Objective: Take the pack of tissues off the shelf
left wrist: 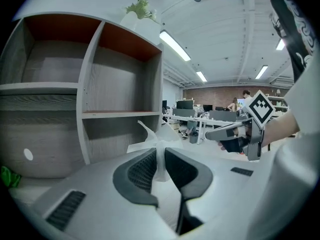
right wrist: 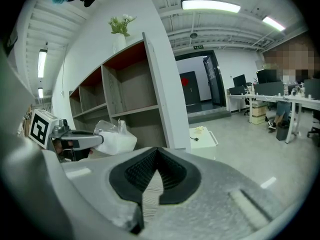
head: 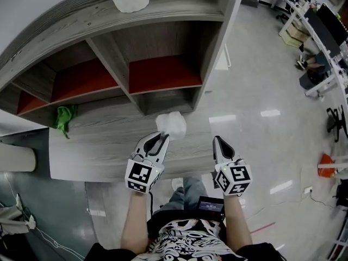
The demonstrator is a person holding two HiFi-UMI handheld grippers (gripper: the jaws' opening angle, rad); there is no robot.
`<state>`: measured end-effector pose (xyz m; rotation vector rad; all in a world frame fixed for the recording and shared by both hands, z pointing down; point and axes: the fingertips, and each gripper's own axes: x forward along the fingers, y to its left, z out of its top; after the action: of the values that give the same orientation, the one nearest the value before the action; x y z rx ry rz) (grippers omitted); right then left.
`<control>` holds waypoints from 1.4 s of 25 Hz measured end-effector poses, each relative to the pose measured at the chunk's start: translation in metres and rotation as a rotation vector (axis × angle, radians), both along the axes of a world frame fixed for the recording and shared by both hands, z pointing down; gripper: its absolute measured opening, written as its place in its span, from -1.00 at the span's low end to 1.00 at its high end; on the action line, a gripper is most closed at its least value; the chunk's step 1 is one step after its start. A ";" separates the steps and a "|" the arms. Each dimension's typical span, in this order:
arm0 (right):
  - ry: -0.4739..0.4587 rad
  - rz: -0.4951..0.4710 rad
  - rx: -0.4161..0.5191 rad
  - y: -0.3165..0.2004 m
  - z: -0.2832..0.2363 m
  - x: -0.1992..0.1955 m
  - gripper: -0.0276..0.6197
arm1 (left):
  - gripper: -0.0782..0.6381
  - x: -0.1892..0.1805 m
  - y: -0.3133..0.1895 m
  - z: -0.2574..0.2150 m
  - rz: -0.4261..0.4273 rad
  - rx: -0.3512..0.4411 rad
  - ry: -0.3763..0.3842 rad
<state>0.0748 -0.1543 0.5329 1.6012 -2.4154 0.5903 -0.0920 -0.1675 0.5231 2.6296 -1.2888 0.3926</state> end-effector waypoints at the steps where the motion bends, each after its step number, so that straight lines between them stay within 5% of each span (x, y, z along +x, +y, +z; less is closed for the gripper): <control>1: 0.001 0.000 -0.007 0.000 0.003 0.000 -0.90 | -0.63 0.001 0.000 0.003 0.002 -0.007 0.002; 29: -0.005 -0.019 -0.131 -0.022 0.051 0.010 -0.90 | -0.63 0.014 -0.005 0.087 0.024 -0.163 -0.006; 35: -0.001 -0.018 -0.152 -0.023 0.062 0.010 -0.90 | -0.63 0.016 -0.003 0.106 0.033 -0.184 -0.059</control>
<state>0.0852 -0.1775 0.5945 1.5162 -2.3215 0.7514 -0.0762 -0.1708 0.6293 2.5059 -1.1665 0.5690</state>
